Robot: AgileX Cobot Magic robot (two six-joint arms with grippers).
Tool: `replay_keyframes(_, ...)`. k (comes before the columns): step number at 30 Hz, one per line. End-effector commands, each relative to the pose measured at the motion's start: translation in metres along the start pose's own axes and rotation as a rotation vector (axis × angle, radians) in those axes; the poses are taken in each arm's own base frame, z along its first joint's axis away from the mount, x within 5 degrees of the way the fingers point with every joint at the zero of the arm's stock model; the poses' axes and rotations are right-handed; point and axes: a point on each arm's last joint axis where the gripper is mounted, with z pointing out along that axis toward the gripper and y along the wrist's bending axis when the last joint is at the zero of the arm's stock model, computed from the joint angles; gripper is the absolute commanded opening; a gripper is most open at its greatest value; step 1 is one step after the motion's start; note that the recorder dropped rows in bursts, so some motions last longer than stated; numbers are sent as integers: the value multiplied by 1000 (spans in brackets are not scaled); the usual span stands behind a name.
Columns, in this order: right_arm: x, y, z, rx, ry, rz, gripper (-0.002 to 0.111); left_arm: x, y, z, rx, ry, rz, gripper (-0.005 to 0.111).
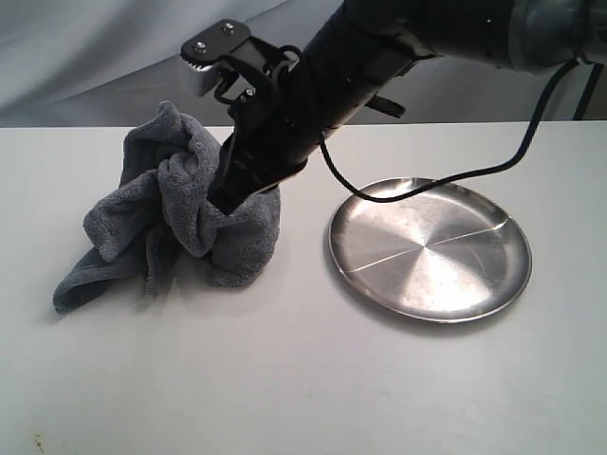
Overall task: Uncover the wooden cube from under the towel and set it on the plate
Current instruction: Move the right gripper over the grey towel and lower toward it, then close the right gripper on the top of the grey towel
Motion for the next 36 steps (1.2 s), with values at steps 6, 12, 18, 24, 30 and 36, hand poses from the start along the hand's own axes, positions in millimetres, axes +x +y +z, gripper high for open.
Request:
replay_keyframes(6, -9, -13, 3, 163, -75, -81, 19, 0, 0, 0, 3, -11, -7, 0)
replay_keyframes(12, -2, -8, 42, 224, 49, -260, 96, 0, 0, 0, 3, -11, -7, 0)
replay_keyframes(18, -3, -5, 78, 288, 22, -309, 105, 0, 0, 0, 3, -11, -7, 0)
replay_keyframes(24, -3, -17, 101, 367, -79, -233, 105, 0, 0, 0, 3, -11, -7, 0)
replay_keyframes(30, 2, -25, 111, 404, -91, -235, 105, 0, 0, 0, 3, -11, -7, 0)
replay_keyframes(36, 17, -38, 124, 396, -47, -170, 99, 0, 0, 0, 3, -11, -7, 0)
